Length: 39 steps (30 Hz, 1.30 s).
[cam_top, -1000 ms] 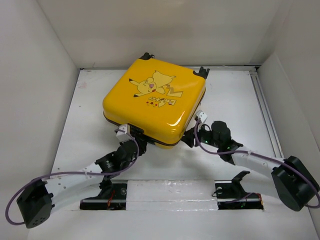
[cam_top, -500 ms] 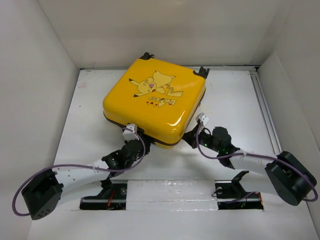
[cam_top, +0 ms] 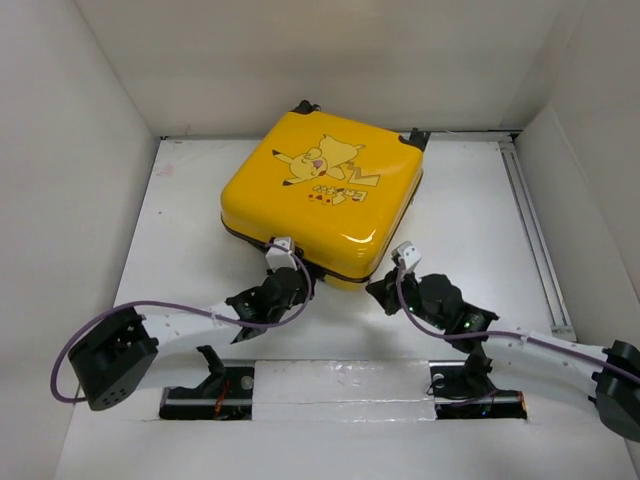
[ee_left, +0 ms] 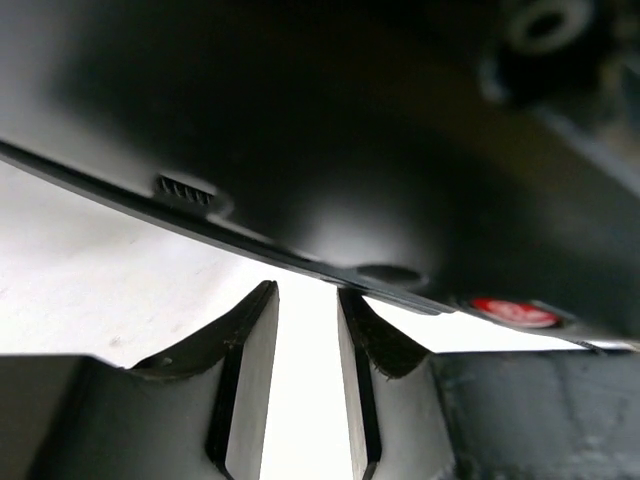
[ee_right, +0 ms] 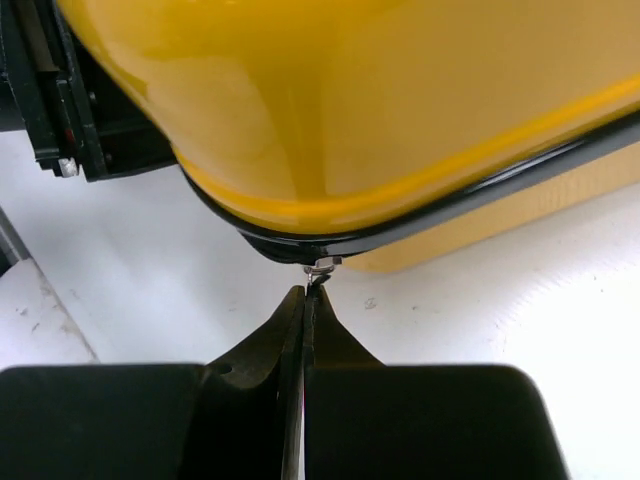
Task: Pack the luggage
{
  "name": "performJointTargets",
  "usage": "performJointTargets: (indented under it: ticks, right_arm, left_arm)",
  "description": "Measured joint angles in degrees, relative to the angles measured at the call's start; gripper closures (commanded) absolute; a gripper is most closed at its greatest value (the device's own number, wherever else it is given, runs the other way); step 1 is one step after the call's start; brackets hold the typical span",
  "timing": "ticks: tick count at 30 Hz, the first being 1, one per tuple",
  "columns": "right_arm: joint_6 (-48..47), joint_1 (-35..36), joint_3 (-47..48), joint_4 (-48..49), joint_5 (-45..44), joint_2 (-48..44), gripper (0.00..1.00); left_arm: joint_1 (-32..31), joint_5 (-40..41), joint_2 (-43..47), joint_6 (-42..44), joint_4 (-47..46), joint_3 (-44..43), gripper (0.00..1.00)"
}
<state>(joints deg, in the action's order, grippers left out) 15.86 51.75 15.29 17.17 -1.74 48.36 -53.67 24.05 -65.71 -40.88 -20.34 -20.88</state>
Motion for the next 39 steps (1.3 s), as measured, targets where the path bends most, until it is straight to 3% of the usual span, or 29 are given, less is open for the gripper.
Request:
performJointTargets:
  ticks: [8,13,15,17,21,28,32,39]
  right_arm:
    - [4.02,8.59,8.68,-5.42,-12.94,9.29,1.00]
    - [6.08,11.19,12.26,-1.46,-16.37,18.14,1.00]
    - [6.95,11.82,13.22,1.40,-17.09,21.35,1.00]
    - [7.58,12.22,12.94,2.84,-17.64,21.66,1.00]
    - [8.55,12.85,11.69,2.19,-18.58,18.53,1.00]
    - [9.22,12.85,10.32,0.50,-19.02,15.34,1.00]
    - [9.18,12.87,10.71,0.44,-18.88,16.37,1.00]
    - [9.01,13.20,11.78,0.39,-18.86,18.05,1.00]
  left_arm:
    - [-2.36,-0.46,-7.02,-0.07,-3.06,-4.57,0.75]
    - [-3.69,-1.16,-7.67,0.61,-3.63,-6.45,0.75]
    - [-3.72,-1.22,-7.50,0.90,-3.56,-6.47,0.72]
    - [-3.72,-1.64,-6.32,1.38,-2.75,-6.45,0.61]
    - [-3.98,0.28,3.21,2.34,0.98,-4.85,0.37]
    - [-2.25,13.29,26.73,0.70,5.62,-4.55,0.30]
    - [10.14,16.41,21.88,0.44,7.04,-11.80,0.25]
    - [41.16,-0.22,3.72,-2.25,1.57,-26.95,0.24]
